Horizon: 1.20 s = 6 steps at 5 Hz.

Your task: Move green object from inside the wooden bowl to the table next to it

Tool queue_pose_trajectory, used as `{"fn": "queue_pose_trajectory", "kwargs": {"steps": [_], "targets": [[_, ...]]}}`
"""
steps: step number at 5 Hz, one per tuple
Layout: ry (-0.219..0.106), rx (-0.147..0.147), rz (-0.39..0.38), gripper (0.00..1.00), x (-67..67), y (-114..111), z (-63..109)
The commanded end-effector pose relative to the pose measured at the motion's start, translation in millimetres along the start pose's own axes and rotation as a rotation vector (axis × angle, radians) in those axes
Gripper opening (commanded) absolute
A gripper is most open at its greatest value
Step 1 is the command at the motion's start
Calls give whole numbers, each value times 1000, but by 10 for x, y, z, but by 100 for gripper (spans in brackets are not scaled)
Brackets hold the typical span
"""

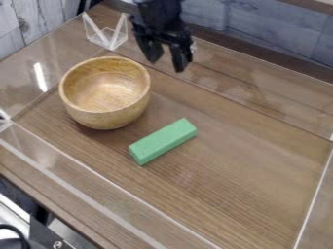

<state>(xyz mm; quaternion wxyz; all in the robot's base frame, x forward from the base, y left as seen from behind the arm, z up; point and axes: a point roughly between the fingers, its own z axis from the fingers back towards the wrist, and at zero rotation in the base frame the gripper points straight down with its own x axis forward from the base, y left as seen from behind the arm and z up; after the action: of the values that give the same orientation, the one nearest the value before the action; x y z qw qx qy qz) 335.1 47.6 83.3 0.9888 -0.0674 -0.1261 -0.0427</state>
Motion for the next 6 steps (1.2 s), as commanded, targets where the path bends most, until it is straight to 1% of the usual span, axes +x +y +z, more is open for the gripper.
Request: {"fn": "queue_pose_trajectory", "kwargs": {"steps": [1,2,3,5,6], "targets": [[-72,47,58,100,46,-155,147],[-84,43,109,100,232,-398,162],[-73,49,95,100,374,-449,164],[-42,42,62,100,269,40,362],[-34,33,30,100,263,2,176]]}}
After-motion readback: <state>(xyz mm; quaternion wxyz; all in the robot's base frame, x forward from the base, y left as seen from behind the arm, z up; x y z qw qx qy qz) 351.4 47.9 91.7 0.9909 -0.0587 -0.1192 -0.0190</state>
